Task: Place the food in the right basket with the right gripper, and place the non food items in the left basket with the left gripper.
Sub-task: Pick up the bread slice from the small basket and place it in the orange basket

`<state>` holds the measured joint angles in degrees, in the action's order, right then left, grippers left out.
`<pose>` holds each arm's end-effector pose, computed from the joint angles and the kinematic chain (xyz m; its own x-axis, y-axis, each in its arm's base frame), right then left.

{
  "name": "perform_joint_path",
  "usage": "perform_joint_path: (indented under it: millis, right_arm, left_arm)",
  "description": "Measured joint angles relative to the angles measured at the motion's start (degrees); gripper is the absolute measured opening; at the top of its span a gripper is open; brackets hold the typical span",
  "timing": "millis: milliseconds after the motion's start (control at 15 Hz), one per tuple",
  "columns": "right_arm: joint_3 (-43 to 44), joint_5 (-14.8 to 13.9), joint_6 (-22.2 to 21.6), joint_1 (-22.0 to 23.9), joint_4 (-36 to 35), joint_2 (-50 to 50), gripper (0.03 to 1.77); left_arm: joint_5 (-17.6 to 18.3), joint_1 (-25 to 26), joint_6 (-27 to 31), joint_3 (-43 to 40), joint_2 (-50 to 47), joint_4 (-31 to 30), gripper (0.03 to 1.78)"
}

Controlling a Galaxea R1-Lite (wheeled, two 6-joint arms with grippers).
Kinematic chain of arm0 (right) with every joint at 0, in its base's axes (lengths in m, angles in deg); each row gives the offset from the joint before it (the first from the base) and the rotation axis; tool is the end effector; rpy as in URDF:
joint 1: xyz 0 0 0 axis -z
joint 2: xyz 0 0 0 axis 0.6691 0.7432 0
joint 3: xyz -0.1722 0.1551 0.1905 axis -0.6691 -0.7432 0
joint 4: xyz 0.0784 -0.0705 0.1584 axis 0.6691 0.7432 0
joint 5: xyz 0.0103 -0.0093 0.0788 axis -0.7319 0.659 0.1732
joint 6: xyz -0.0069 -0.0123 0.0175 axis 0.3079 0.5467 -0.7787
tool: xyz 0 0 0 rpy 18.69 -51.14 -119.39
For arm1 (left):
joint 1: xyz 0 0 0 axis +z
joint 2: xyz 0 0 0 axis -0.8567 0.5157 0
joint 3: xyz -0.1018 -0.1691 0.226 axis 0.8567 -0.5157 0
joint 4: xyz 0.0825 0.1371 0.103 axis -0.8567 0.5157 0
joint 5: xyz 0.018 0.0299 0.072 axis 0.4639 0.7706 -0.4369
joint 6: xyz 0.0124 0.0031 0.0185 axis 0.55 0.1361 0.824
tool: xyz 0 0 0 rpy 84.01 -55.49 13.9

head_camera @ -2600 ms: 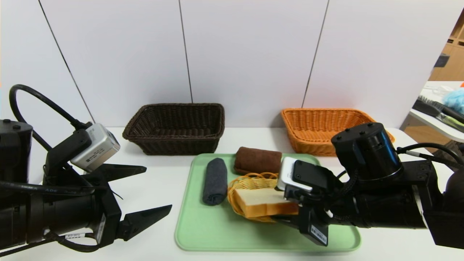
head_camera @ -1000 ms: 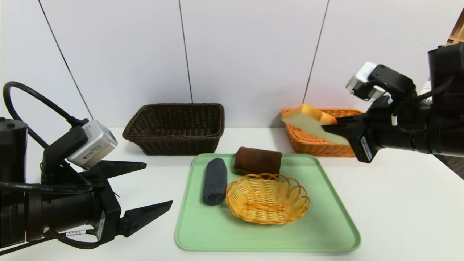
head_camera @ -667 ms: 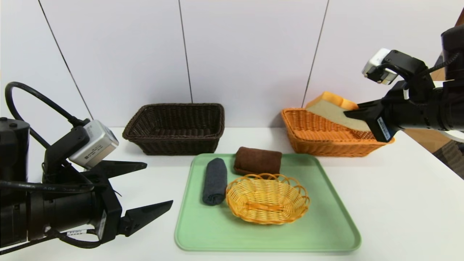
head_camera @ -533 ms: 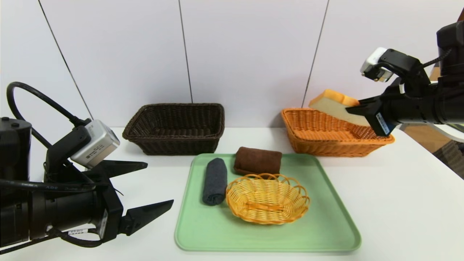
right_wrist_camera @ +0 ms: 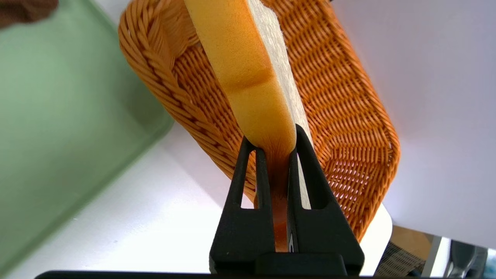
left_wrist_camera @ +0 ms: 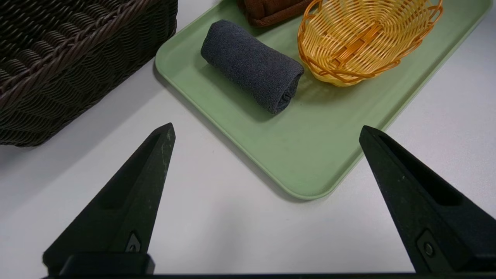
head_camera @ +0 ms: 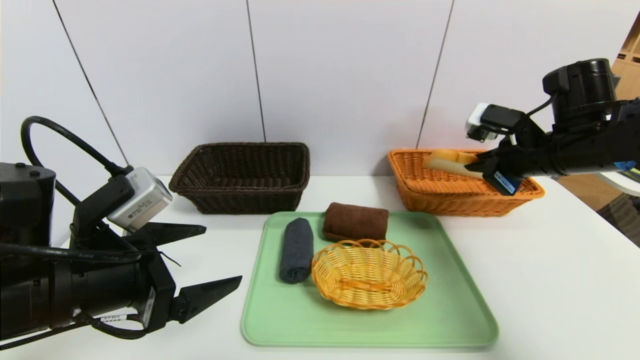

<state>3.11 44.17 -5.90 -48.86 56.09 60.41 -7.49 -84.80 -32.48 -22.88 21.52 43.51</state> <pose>0.3243 0.0417 0.2361 0.8106 0.2101 -0.5465 -0.5521 0.5851 -0.5940 0.1580 -0.0835 0.2033 0.6696 -0.6334 -0.3879 0.7091 0.7005 0.0802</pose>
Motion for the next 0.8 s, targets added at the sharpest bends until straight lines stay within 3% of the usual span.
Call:
perform_joint_path:
  millis: [133, 800]
  right_arm:
    - [0.4, 1.1, 1.8, 0.5, 0.0, 1.7, 0.15]
    - [7.7, 1.3, 2.5, 2.7, -0.2, 9.9, 0.15]
  left_arm:
    - [0.0, 0.0, 0.0, -0.3, 0.4, 0.0, 1.69]
    - [0.0, 0.0, -0.8, -2.9, 3.1, -5.0, 1.69]
